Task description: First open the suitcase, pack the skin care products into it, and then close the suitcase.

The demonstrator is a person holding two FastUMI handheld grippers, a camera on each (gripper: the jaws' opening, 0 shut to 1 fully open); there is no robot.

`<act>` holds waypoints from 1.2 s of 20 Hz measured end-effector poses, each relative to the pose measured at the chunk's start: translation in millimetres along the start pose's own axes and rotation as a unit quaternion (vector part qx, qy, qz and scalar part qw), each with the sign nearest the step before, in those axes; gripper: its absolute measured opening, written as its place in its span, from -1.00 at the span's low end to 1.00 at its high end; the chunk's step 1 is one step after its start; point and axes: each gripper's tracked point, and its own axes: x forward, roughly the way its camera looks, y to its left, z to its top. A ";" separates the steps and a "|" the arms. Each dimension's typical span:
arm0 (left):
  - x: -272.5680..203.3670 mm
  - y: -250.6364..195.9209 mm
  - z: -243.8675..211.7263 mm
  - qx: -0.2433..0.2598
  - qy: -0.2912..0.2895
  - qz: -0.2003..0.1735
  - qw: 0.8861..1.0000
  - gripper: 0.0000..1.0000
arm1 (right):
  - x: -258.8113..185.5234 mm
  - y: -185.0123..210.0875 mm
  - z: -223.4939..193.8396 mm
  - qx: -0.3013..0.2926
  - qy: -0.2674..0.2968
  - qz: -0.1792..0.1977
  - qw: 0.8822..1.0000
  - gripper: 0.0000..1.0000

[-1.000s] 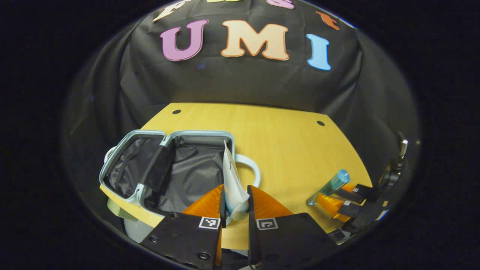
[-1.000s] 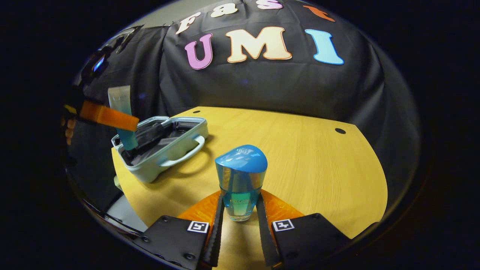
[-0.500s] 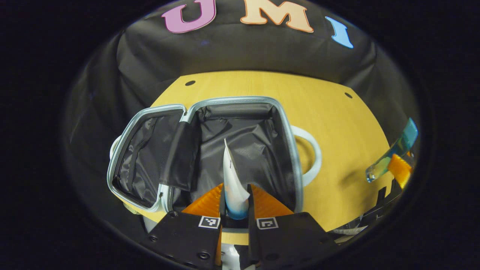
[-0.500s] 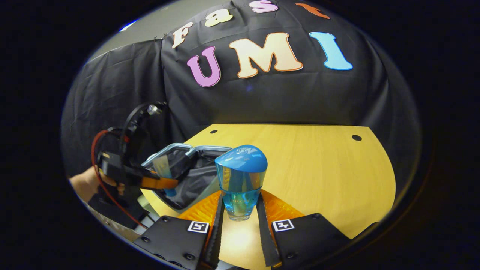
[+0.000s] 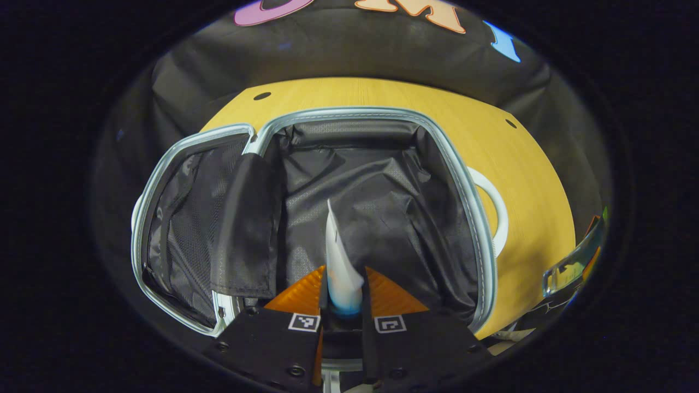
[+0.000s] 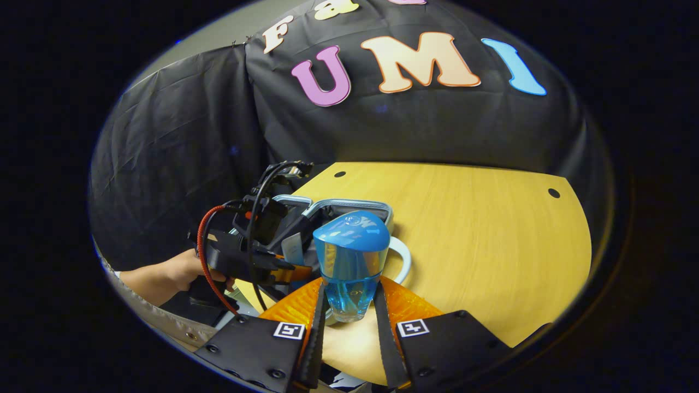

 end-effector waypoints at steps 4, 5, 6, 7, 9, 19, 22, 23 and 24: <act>9.5 4.1 7.7 0.009 -0.009 -0.026 1.000 -0.47 | 31.6 19.2 -8.7 0.002 0.028 -0.003 1.000 -0.10; 8.6 1.6 12.1 0.013 -0.018 -0.037 0.999 -0.40 | 39.2 22.6 -11.7 0.006 0.035 -0.004 0.999 -0.02; 5.6 -0.9 18.7 0.017 -0.032 -0.050 0.998 -0.30 | 48.4 25.4 -16.2 0.011 0.042 -0.004 0.999 -0.06; 0.1 -1.4 23.9 0.019 -0.045 -0.059 0.997 0.00 | 56.6 29.0 -19.6 0.015 0.049 -0.004 0.999 -0.10; -11.2 3.5 34.7 0.019 -0.070 -0.068 0.995 0.45 | 70.2 37.9 -28.0 0.020 0.067 -0.008 0.998 -0.07; -60.5 116.3 57.3 -0.066 -0.137 -0.048 0.987 0.38 | 137.7 49.3 -63.3 0.077 0.119 -0.052 0.989 -0.06; -73.4 154.3 49.4 -0.090 -0.140 -0.028 0.986 0.48 | 154.1 46.7 -56.0 0.083 0.112 -0.074 0.987 -0.05; -79.2 167.9 47.8 -0.098 -0.140 -0.021 0.985 0.38 | 161.0 45.3 -55.5 0.080 0.112 -0.082 0.987 -0.07; -83.6 181.1 47.0 -0.105 -0.140 -0.016 0.984 0.38 | 164.7 45.3 -54.4 0.078 0.112 -0.085 0.987 0.01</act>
